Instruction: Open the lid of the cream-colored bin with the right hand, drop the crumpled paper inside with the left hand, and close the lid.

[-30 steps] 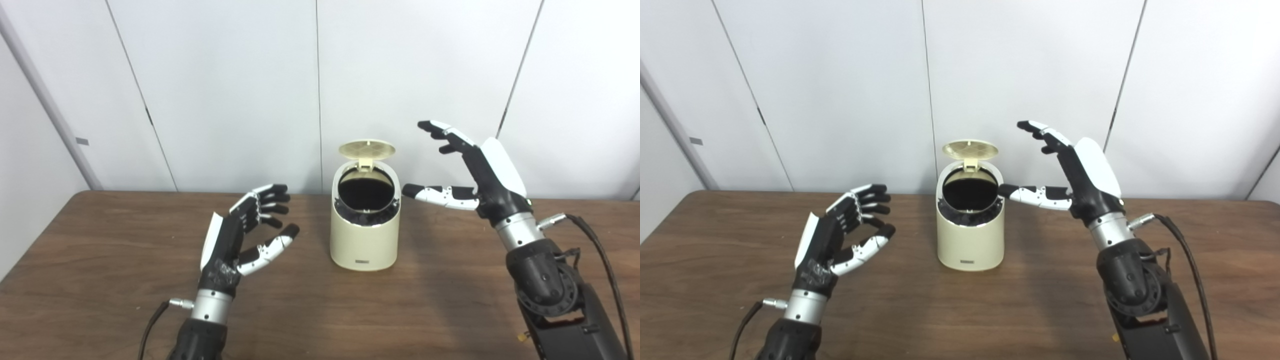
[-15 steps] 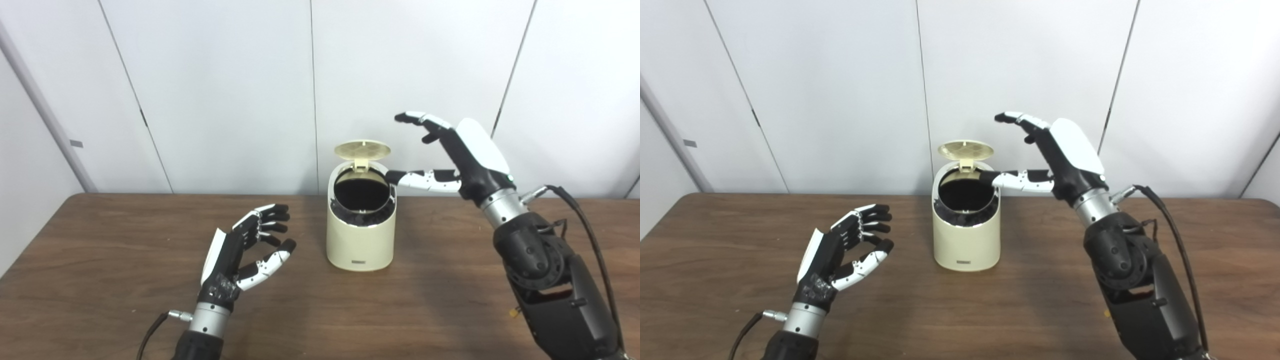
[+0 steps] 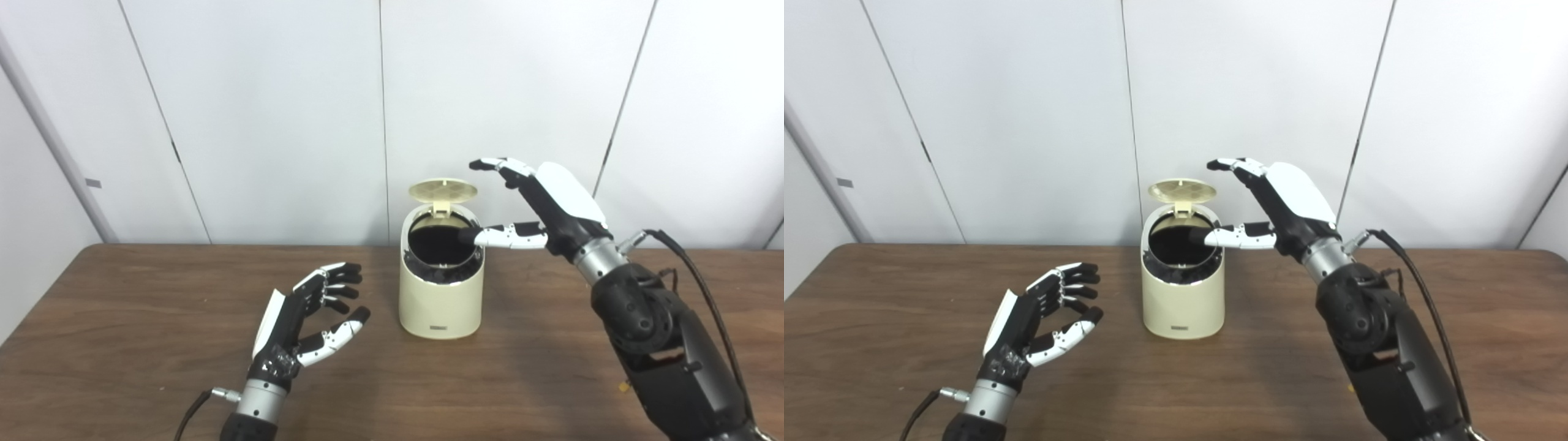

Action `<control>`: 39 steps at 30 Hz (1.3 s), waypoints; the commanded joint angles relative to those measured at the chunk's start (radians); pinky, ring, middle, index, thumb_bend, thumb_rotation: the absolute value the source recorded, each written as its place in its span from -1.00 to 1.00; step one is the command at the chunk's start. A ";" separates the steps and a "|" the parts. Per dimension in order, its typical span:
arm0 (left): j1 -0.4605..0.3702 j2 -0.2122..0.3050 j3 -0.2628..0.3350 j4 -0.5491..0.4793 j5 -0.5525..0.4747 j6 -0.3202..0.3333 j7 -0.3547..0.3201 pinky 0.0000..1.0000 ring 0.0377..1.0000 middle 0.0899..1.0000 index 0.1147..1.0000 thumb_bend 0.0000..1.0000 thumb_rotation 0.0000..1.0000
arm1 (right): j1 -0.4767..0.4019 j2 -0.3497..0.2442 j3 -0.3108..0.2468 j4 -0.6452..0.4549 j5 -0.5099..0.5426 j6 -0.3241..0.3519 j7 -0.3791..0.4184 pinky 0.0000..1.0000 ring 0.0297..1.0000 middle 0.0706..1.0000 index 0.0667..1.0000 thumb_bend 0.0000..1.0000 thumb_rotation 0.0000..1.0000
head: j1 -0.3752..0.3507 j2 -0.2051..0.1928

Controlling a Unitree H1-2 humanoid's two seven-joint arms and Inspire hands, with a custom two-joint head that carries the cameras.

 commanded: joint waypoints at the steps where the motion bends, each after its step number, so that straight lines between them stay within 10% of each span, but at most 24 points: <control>1: -0.032 0.007 -0.002 -0.007 0.013 -0.022 0.001 0.16 0.32 0.41 0.45 -0.01 -0.59 | -0.063 -0.015 0.007 -0.010 -0.019 -0.016 -0.007 0.53 0.85 0.71 0.67 0.40 0.39 | -0.001 0.001; 39: -0.039 0.003 -0.026 -0.012 0.032 -0.008 -0.005 0.17 0.34 0.40 0.40 -0.03 -0.62 | -0.062 -0.010 0.072 -0.092 -0.045 -0.060 0.041 0.68 0.94 0.61 0.57 0.32 0.21 | 0.020 0.023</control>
